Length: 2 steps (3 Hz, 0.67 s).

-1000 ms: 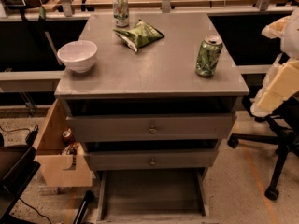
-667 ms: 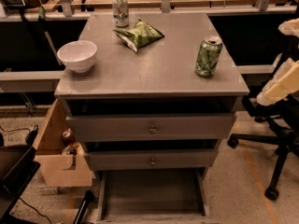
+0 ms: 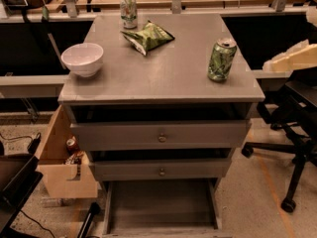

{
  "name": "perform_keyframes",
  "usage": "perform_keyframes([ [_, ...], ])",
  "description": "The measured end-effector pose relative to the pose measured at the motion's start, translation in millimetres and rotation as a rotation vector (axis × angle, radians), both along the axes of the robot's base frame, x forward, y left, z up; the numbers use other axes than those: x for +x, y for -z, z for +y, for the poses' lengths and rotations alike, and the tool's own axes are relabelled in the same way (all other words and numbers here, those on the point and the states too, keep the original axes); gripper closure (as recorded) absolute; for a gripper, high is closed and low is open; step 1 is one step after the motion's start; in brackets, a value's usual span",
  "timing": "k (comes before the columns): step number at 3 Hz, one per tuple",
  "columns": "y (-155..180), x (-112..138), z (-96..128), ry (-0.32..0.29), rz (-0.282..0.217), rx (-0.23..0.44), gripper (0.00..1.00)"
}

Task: Move green can near white bowl

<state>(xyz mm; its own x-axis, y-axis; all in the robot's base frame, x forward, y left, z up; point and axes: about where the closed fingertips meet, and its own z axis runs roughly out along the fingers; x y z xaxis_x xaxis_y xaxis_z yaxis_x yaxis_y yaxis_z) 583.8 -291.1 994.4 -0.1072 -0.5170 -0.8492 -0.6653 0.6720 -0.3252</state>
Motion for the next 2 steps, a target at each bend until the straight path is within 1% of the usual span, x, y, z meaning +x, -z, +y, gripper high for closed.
perform_keyframes([
  [1, 1.2, 7.3, 3.7, 0.0, -0.005, 0.054, 0.0],
  [2, 1.1, 7.2, 3.8, 0.0, -0.005, 0.053, 0.0],
])
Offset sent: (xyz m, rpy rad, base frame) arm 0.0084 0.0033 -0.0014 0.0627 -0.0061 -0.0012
